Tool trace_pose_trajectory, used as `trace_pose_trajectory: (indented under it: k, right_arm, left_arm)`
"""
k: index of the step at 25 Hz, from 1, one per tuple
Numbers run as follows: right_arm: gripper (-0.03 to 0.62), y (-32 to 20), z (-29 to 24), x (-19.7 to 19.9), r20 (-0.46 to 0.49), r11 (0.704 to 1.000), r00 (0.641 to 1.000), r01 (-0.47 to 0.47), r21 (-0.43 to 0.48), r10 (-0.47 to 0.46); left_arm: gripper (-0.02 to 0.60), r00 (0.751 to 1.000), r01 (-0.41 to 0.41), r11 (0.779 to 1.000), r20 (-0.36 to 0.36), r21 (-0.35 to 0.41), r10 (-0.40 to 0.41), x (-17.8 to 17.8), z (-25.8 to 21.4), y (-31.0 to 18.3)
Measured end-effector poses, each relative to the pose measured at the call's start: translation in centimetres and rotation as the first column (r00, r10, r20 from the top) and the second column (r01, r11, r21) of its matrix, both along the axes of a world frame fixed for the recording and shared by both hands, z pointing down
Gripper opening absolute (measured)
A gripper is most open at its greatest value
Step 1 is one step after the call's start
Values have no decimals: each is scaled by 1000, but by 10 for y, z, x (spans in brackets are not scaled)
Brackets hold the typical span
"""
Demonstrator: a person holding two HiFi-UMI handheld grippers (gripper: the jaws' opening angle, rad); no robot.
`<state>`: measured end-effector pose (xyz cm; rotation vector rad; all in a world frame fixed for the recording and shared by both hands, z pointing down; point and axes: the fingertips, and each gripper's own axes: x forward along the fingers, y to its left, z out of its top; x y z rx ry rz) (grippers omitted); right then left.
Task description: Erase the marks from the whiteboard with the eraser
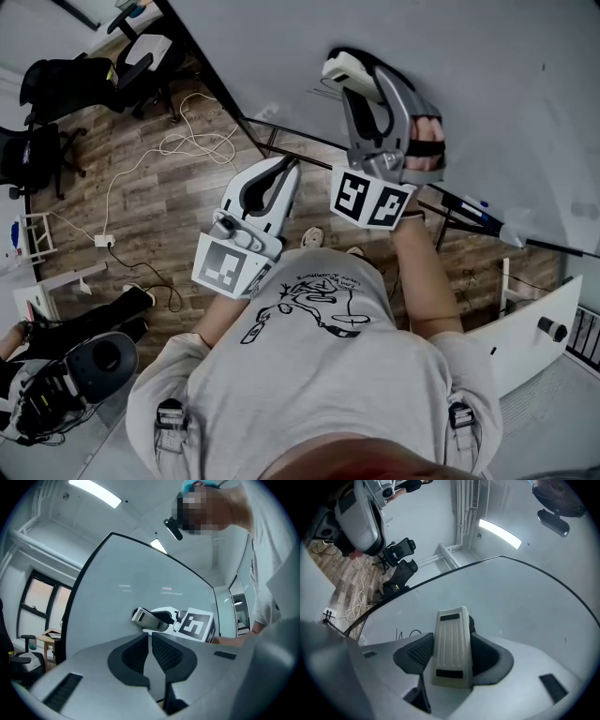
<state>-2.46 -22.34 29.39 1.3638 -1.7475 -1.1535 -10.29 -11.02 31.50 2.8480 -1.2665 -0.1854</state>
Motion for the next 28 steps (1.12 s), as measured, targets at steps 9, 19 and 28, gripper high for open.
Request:
trace_pose_trajectory:
  k: [9, 19, 28]
  right_arm:
    - [256, -2, 19, -7, -18, 1000, 1000, 10, -14, -10]
    - [256, -3, 33, -15, -41, 1000, 999, 18, -3, -18]
    - [256, -9, 65, -19, -58, 999, 998, 24, -45, -26]
  left_arm:
    - [40, 1000, 6, 1000, -7, 2, -6, -2, -2, 4]
    - [40, 1000, 15, 1000, 6, -6, -15, -7, 0, 8]
    - [40, 1000, 23, 1000, 12, -12, -23, -5, 3, 7]
